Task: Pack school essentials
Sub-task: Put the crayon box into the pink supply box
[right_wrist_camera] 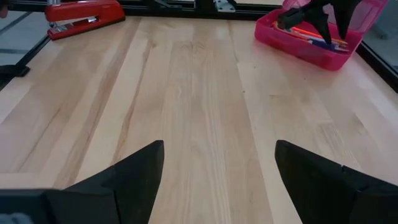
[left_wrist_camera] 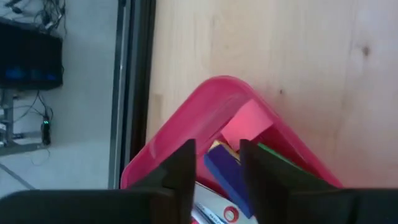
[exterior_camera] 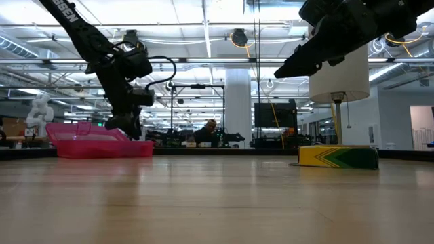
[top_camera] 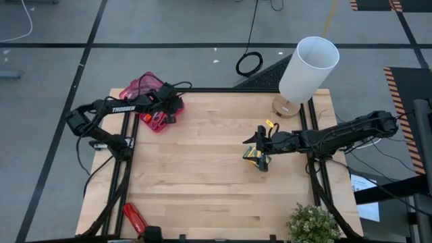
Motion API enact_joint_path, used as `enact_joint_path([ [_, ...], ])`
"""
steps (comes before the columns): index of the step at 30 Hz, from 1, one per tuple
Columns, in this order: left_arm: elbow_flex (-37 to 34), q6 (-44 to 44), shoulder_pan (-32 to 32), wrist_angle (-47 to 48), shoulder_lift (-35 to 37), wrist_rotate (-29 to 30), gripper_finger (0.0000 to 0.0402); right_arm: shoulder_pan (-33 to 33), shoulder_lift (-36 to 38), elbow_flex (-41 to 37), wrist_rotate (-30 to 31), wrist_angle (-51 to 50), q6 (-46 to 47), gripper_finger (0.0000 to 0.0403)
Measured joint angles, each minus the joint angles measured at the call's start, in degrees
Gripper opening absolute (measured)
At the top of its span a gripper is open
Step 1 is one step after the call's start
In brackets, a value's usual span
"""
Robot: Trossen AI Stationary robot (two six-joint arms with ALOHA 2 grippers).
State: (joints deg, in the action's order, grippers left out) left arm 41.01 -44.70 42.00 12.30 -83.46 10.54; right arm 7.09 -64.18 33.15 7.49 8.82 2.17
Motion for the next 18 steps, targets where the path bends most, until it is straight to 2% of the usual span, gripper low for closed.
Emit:
enact_joint_path([
  [4,0.2,2.8,-1.0,0.0,0.0,3.1,0.0160,0.0,0.0,0.0,0.0,0.0,0.0,0.0299],
  [9,1.4,10.4,-4.8,0.0,2.9,10.9,0.0174,0.0,0.0,0.0,0.3,-0.3,1.3,0.0299],
  [14,2.0,19.5,-9.1,1.1,9.5,11.4,0.0175,0.0,0.0,0.0,3.7,-3.8,6.1,0.0299],
  [18,2.0,24.6,-12.4,2.3,15.2,8.1,0.0175,1.8,0.0,0.0,7.4,-9.4,11.0,0.0299],
])
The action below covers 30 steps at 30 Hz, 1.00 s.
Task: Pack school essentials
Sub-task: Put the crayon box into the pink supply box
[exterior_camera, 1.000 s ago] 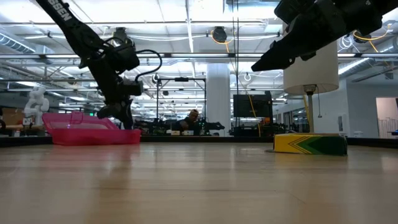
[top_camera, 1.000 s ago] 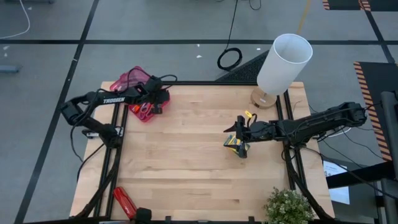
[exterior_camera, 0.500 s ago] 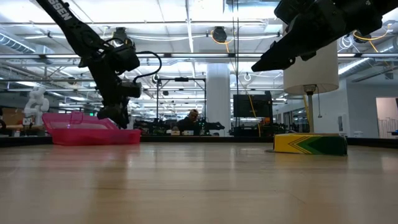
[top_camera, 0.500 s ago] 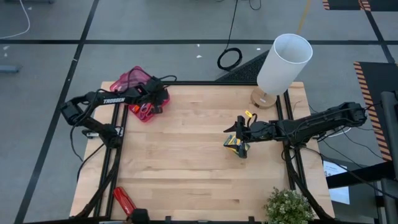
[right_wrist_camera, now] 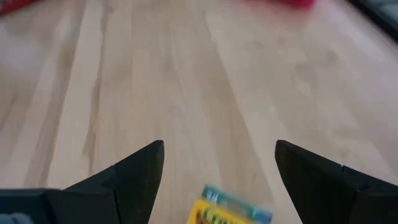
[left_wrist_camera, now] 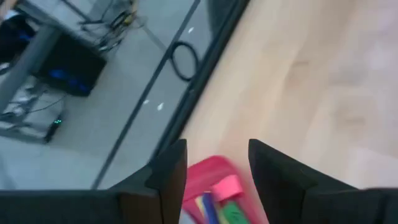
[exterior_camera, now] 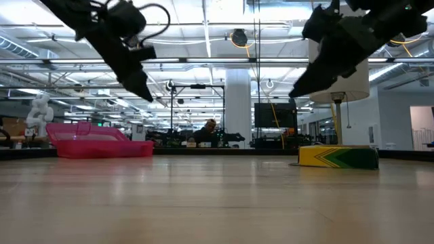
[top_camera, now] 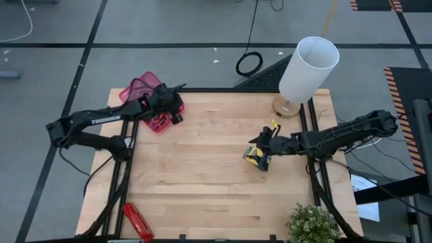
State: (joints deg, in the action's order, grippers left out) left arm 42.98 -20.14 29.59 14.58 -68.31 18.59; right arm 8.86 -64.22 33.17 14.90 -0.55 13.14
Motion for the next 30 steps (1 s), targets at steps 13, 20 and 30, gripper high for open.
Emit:
enact_joint_path([
  [13,-0.1,5.8,-6.9,1.1,7.3,-4.7,0.0175,10.7,-2.5,0.0,1.4,-16.8,21.1,0.0356],
  [20,-0.1,5.6,-8.9,-1.0,7.1,-6.8,0.0175,10.6,-3.8,0.0,1.6,-22.2,26.7,0.0396],
  [30,-0.1,4.9,-9.5,-1.3,7.1,-6.8,0.0175,7.8,-7.0,0.0,2.6,-22.6,27.2,0.0400],
])
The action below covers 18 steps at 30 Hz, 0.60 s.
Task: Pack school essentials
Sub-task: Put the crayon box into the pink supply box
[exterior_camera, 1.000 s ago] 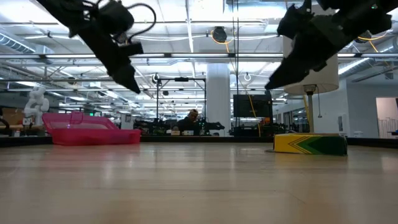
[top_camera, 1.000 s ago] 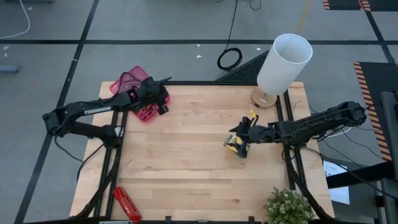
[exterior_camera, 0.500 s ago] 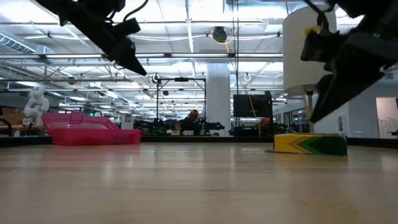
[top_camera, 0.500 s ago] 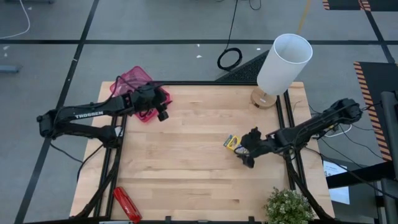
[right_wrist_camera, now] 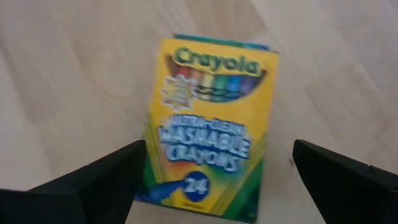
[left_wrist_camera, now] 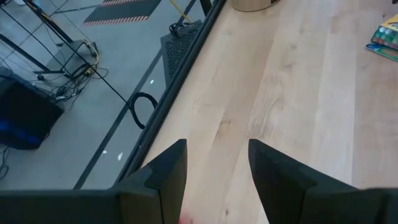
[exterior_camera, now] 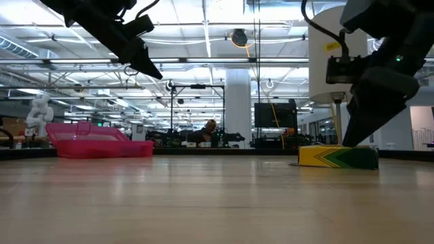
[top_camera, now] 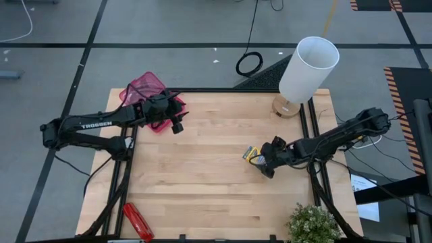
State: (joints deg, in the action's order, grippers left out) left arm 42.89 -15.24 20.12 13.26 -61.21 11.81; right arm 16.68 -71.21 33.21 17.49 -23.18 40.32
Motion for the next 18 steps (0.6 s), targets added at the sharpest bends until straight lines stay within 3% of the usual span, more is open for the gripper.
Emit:
enact_joint_path([
  [9,0.0,-0.8,0.0,-0.2,0.0,0.0,0.0175,-2.1,-3.2,0.0,-4.1,3.0,1.2,0.0400],
  [18,0.0,-1.3,0.0,-0.3,0.0,0.0,0.0175,-2.5,-7.2,0.0,-4.5,3.9,-0.5,0.0400],
])
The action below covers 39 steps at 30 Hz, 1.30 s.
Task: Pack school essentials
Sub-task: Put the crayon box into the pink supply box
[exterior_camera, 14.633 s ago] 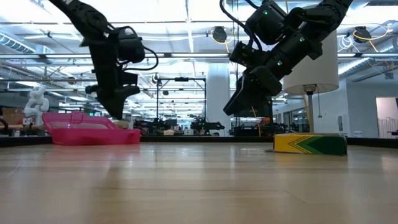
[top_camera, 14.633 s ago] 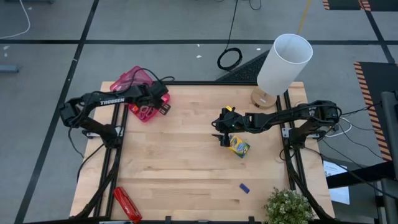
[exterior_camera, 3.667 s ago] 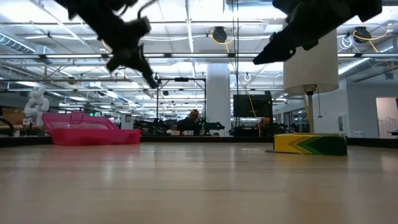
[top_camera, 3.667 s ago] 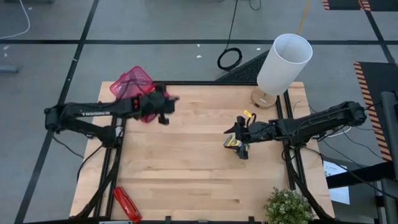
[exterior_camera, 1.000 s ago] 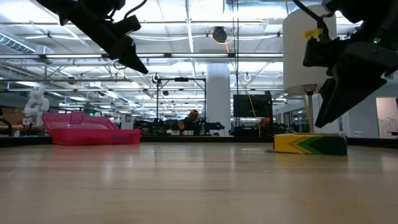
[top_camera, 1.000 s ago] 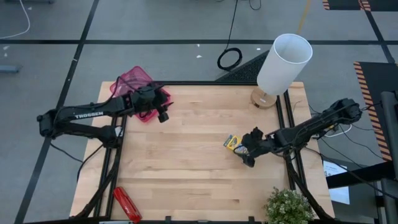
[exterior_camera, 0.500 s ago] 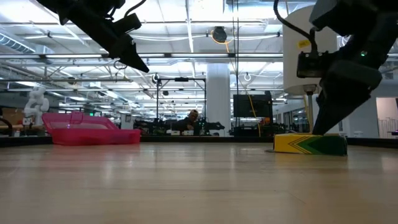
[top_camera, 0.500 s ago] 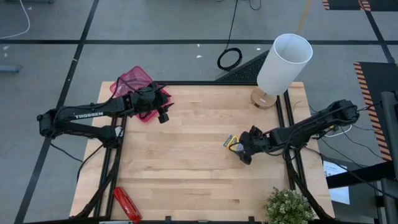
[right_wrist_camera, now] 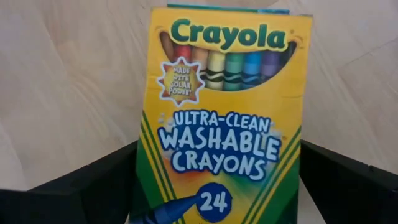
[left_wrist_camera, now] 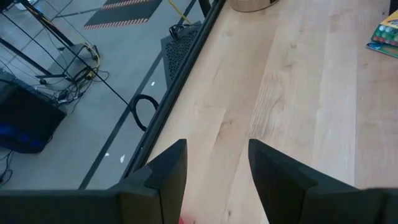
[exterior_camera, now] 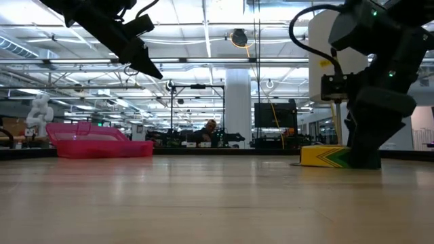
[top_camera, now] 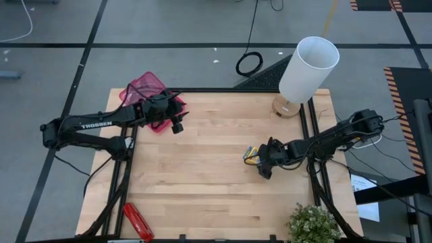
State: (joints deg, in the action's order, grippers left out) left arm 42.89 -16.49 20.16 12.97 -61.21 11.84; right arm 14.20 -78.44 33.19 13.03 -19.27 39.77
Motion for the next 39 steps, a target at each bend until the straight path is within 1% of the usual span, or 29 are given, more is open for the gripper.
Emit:
enact_joint_path([
  [12,0.0,0.0,0.0,0.0,0.0,0.0,0.0175,0.0,-1.4,0.1,-0.4,0.7,-1.0,0.0367],
  [22,0.0,0.1,0.0,0.0,0.0,0.0,0.0175,0.0,-1.3,0.1,-0.5,0.7,-0.1,0.0330],
  [28,0.0,0.2,0.0,0.0,0.0,-0.1,0.0175,0.0,-0.9,0.0,-0.8,0.9,0.0,0.0326],
  [33,0.0,0.3,0.0,-1.4,0.0,-4.0,0.0175,0.0,1.1,0.0,-2.7,2.2,0.1,0.0325],
  [37,0.0,1.6,-0.5,-4.5,0.0,-8.6,0.0175,0.0,3.2,0.0,-2.4,5.3,-1.4,0.0325],
  [39,0.0,0.1,-1.5,-5.6,0.0,-11.0,0.0175,0.0,4.3,0.0,-2.1,8.2,-3.0,0.0325],
])
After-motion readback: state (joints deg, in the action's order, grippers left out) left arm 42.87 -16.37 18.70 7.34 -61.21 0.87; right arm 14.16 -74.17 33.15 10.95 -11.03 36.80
